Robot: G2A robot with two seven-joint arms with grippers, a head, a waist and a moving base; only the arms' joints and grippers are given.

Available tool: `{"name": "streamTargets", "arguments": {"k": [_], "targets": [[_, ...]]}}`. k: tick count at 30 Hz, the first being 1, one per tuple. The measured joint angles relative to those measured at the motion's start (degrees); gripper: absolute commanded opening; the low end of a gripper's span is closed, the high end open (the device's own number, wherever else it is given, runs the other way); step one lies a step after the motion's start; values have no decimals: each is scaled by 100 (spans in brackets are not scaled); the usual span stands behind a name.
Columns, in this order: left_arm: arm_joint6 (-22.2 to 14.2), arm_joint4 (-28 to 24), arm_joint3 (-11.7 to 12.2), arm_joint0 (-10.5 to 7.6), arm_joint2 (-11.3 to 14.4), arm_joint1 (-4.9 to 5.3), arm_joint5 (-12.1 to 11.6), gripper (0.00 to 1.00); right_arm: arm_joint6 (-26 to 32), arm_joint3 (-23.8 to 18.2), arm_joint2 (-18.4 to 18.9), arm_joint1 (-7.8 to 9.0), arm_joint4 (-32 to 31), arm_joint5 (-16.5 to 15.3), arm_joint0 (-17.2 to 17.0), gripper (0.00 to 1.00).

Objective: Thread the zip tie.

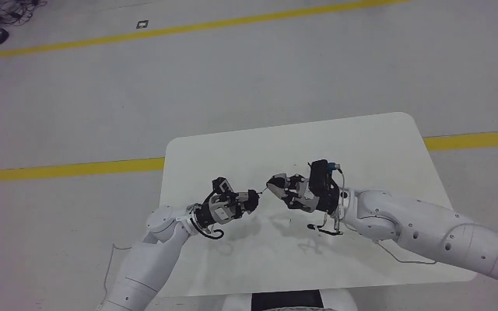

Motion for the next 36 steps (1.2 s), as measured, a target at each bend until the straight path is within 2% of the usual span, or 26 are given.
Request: {"name": "streamTargets", "arguments": {"k": [10, 14, 36], "targets": [[6, 0, -3, 0, 3, -1, 0, 0, 122, 15, 0, -21, 27, 0, 1, 0], [155, -15, -71, -3, 76, -10, -1, 0, 156, 25, 0, -27, 46, 0, -7, 0], [126, -196, -34, -70, 151, 16, -63, 0, 273, 104, 0, -70, 149, 0, -71, 0]]}}
